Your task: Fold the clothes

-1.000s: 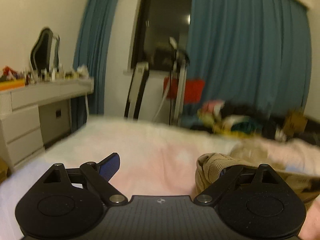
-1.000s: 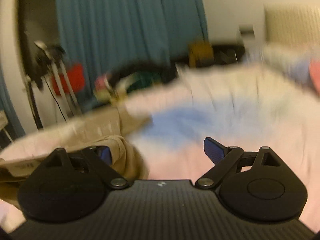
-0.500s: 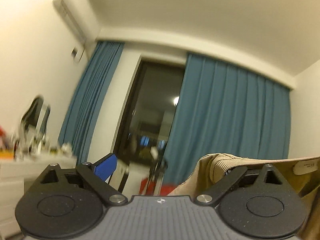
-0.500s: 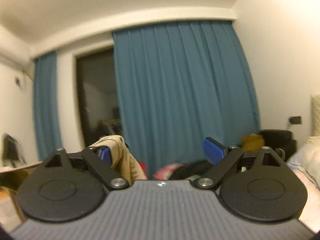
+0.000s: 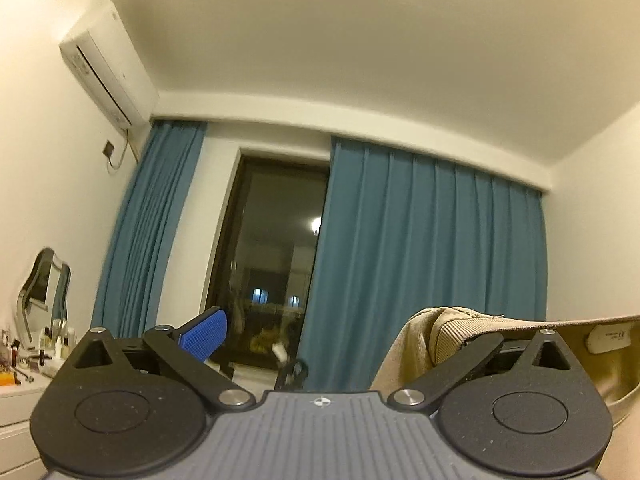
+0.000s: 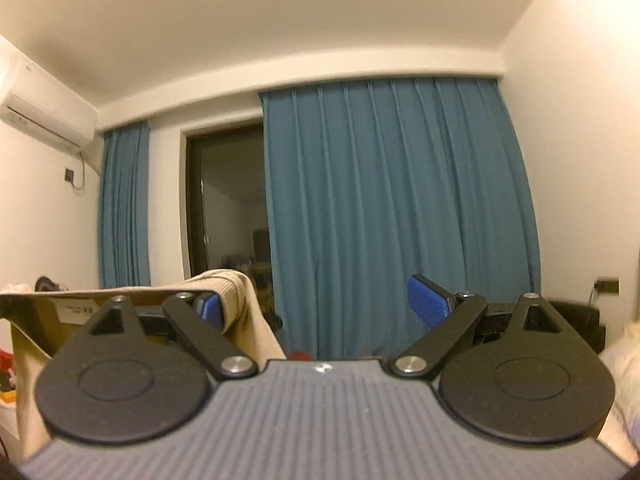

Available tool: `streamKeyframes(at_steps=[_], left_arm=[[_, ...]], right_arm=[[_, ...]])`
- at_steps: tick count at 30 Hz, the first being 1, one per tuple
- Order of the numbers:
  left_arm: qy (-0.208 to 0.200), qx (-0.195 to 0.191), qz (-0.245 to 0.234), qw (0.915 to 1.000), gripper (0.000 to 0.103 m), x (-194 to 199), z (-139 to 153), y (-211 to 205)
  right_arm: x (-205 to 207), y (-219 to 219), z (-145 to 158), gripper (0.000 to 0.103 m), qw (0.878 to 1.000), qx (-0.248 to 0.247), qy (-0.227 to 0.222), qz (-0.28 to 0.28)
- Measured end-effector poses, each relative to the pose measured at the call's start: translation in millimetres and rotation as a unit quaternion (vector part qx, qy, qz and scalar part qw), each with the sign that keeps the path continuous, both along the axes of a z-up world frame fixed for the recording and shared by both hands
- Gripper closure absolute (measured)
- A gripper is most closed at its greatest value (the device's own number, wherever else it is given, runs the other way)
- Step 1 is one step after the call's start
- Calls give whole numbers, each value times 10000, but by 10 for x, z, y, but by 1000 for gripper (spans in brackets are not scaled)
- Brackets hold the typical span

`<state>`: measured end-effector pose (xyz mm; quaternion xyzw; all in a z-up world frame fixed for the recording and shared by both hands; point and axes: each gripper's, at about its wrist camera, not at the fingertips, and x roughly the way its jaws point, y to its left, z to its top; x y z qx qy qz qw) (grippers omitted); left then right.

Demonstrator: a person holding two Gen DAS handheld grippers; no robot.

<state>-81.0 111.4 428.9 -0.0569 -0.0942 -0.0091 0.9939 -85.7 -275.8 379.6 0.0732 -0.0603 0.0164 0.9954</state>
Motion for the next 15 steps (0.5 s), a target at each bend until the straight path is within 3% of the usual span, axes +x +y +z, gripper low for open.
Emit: streamKeyframes(at_steps=[7,15], left_arm=[[805,170,17,9966,0,1054,-641,64],[1336,110,448,9900,0,2829,-1244,19]], right_arm=[[881,9,-559,11,9964,190,822,-75],[2511,174,-1112,11,9926,94,1125,-449]])
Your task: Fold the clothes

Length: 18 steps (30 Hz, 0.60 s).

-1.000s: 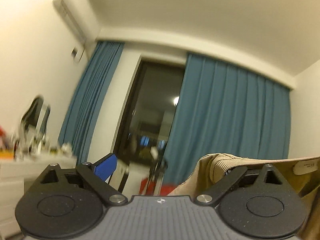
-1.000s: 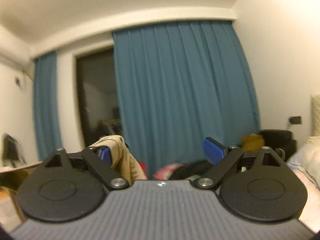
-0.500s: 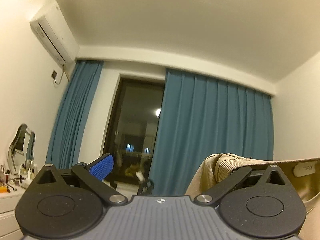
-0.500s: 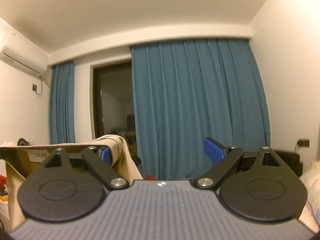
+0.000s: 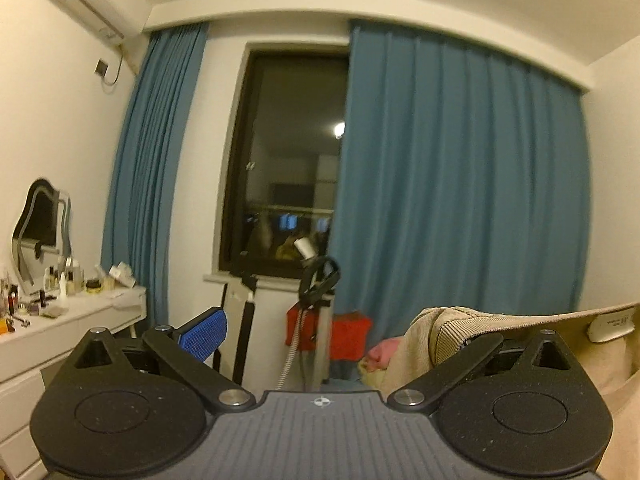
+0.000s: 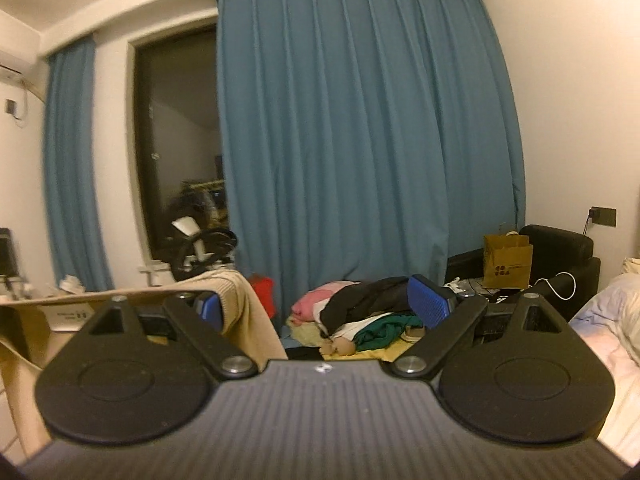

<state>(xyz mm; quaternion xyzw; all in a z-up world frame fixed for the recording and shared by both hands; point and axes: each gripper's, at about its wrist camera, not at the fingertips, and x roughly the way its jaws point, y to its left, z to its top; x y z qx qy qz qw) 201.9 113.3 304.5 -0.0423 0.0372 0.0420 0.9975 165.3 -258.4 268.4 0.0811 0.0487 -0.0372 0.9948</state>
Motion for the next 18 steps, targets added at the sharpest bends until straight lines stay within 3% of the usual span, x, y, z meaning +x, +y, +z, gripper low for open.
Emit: streamKeyframes(at_steps=[4,11,15,18], left_arm=[[412,-319,172,9985,0,1094,-532,-46],[1502,-522,251,9870,0,2900,-2262,-69],[2301,-514,70,9718,0,3525,-3269,-97],[3052,-561,-383,9499,6,3825,-3838,-102]], right_arm=[[910,68,-542,11,9995,101,234,-174],[2444,42,-2202,11,9940,183,1073,-141],[3116,5,-3148,11,9825,278,1842,-48],[3450,-4,-3647,12,9683,428,2458,66]])
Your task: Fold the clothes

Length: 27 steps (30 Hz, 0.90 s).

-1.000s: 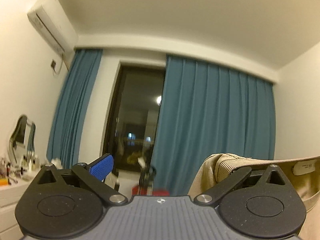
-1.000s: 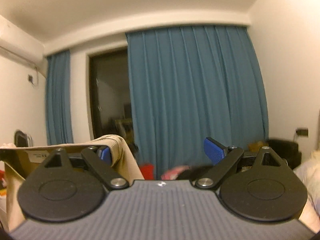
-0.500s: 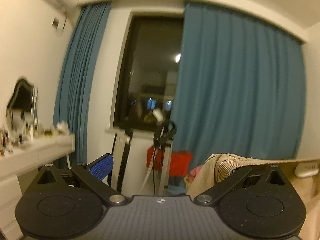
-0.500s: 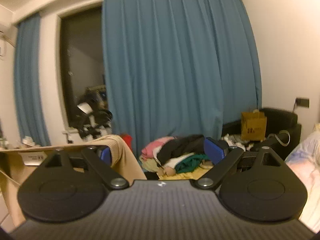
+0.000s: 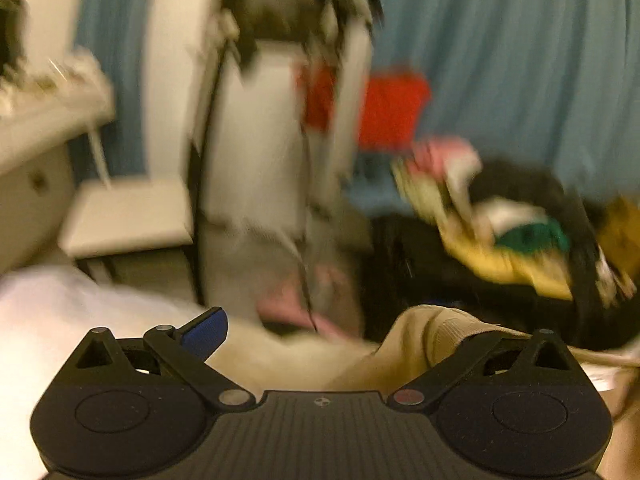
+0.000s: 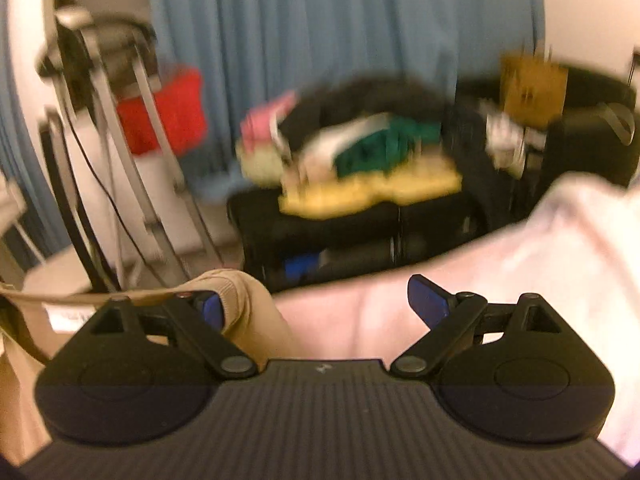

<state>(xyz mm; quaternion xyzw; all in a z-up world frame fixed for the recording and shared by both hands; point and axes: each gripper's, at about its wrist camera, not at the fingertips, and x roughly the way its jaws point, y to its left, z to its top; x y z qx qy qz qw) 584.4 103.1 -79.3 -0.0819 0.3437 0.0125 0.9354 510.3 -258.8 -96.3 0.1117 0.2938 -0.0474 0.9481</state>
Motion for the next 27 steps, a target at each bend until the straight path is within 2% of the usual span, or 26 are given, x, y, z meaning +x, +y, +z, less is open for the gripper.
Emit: streamKeyframes(at_steps=[2,4,6,8,12,18,21,24,27], left_arm=[[483,97,-220,9985,6,155,-195,7],[830,43,-355,9959,5,222,-272,35],[1005,-33,-508,9936,2,154,-253,70],[1046,-21,-645,9924,2,11,-143,97],[794,145,-707,9942,0,-460,248,68],[239,358,-556,9975,0,-1446,819,-86],[-17,215,-529,9984,0,-2106,969,-116],[-231,55,-544,9982,0,-2764,975,-133],[-310,-439,-523,9972,0,-3311,874,-41]], right_arm=[[133,11,-166,12,9989,139,413,179],[191,63,-204,12,9955,241,769,496],[171,149,-129,12,9915,208,905,907],[54,265,4,12,9899,53,849,1130],[-369,366,342,12,9918,51,520,1162],[-1453,441,865,11,9962,108,-33,867],[-2065,423,1034,12,9964,234,-269,768],[-2678,419,1113,12,9962,348,-426,674],[-3331,422,1084,11,9952,605,-496,584]])
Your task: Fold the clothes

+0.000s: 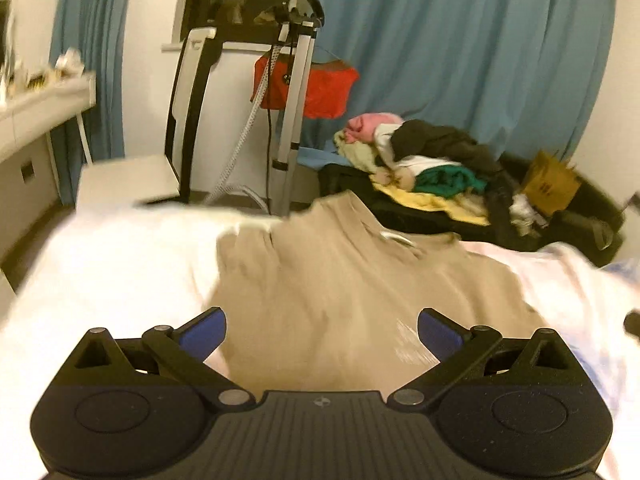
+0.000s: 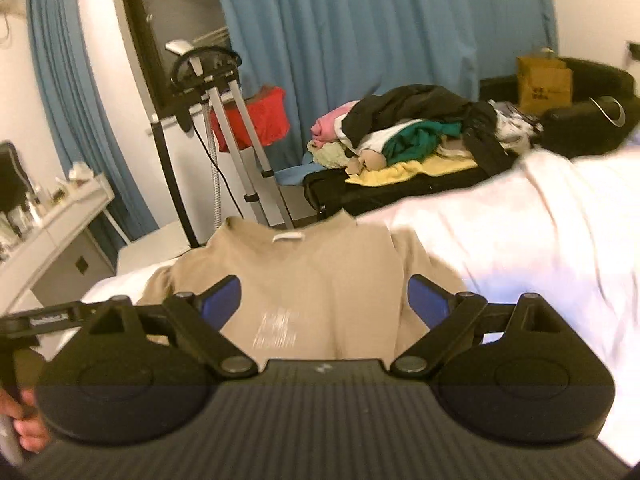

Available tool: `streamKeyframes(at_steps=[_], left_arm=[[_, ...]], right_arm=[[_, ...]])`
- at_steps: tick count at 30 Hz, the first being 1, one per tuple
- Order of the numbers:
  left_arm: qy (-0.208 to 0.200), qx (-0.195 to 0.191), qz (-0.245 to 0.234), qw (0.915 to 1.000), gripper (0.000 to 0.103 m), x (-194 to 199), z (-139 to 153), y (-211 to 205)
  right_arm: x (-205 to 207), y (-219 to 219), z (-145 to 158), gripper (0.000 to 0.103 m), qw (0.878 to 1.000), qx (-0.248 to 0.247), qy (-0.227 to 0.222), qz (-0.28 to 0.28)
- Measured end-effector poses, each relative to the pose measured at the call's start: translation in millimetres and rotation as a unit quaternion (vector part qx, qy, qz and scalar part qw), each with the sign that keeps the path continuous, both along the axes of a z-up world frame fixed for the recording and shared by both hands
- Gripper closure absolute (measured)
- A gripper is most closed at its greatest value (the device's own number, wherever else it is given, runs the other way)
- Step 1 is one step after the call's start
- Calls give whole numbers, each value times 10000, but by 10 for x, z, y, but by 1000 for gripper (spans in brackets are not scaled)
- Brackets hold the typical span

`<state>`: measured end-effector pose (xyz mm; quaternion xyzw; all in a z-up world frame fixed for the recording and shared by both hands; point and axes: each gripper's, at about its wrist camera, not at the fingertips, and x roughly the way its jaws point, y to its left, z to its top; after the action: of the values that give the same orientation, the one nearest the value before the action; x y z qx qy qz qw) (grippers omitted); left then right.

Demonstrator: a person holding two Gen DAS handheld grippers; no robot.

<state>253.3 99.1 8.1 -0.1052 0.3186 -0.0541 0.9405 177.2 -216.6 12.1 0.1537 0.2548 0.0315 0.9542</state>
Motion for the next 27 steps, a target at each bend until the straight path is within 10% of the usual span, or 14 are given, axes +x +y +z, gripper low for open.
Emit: streamKeyframes(at_steps=[6,15,20,27], left_arm=[[377,-1347,798,9869,3,-310,-425,585],[434,-2925,1455,9441,10,149,-921,1255],[435,-2712,1427,9509,15,741,-1157,1111],[365,-1556,1369,9776,49,1284,-1238,774]], right_arm=[[-729,-54,-397,11,9959,899,-40,-17],[-480,-166,-840,11,9883,1485,349,-45],[-173,-205,-1117,11,9889,1354,581,-188],[226,-317,-1382,11,9863,1427,801,-199]])
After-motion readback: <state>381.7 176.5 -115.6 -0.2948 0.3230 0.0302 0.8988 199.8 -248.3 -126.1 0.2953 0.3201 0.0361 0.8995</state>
